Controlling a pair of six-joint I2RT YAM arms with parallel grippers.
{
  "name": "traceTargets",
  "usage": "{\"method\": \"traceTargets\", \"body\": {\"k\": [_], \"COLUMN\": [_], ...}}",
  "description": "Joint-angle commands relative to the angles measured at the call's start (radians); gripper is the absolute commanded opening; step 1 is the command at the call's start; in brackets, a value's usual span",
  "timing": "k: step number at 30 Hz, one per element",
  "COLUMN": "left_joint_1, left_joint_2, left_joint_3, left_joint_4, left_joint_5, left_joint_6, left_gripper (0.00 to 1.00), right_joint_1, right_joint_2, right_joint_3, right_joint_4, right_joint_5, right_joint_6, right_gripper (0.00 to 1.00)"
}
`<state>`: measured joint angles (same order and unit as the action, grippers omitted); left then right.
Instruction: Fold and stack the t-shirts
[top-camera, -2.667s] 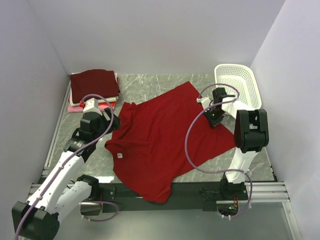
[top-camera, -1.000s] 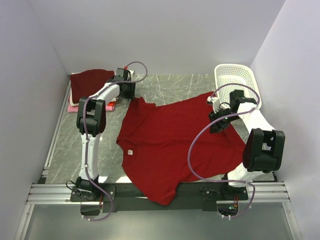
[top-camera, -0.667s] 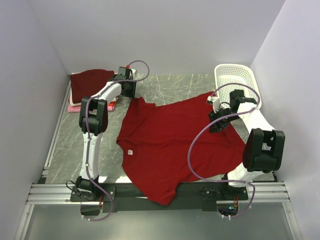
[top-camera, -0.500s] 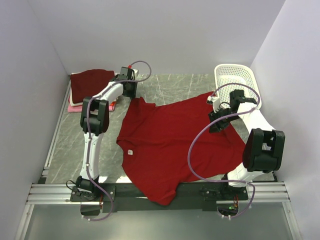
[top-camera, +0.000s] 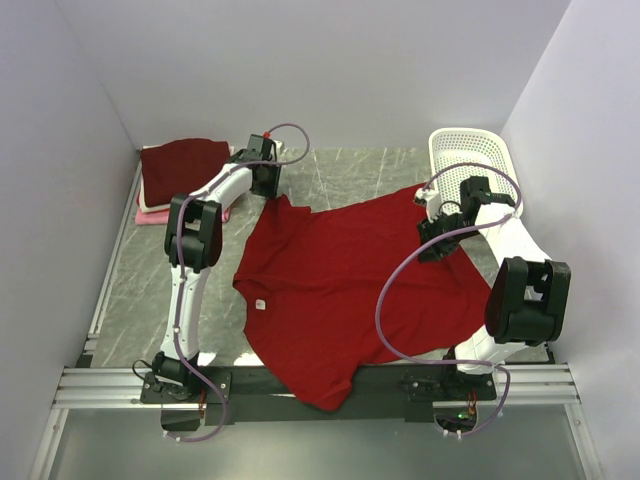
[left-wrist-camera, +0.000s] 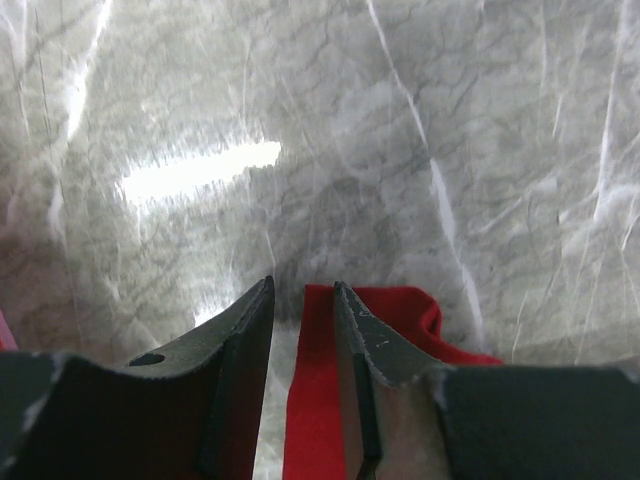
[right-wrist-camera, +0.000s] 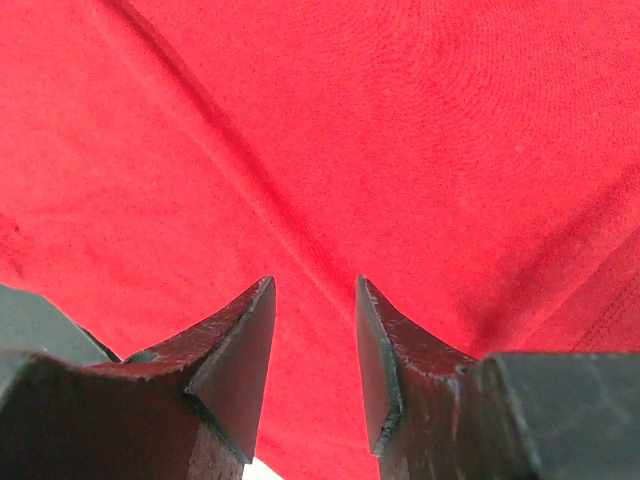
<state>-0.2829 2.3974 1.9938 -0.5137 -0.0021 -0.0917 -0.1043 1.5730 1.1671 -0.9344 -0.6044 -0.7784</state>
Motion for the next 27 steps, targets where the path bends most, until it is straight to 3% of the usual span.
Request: {"method": "traceTargets", "body": {"k": [1, 11, 19, 27], "left_joint_1": [0.005, 0.019, 0.068, 0.080], "left_joint_2": [0.009, -0.036, -0.067, -0.107], "left_joint_3": [0.026, -0.013, 0.106, 0.039], "left_joint_4": [-0.140, -0.080, -0.098, -0.054], "left_joint_5": [0.008, -0.035, 0.092, 0.195], "left_joint_6": [-0.010, -0.069, -0.149, -0.178], "left_gripper": [0.36, 0.37, 0.42, 0.44], "right_joint_1": [0.006, 0.006, 0.005, 0.006], "right_joint_2": [-0.034, -0.039, -0.044, -0.039], "right_joint_3": [0.032, 0.045, 0.037, 0.032], "right_joint_4": [0.008, -0.004, -0.001, -0.003], "right_joint_5": [-0.024, -0.021, -0.023, -0.026], "right_joint_6": [0.005, 0.007, 0.010, 0.005], "right_gripper": [0.45, 0.45, 0.45, 0.45]}}
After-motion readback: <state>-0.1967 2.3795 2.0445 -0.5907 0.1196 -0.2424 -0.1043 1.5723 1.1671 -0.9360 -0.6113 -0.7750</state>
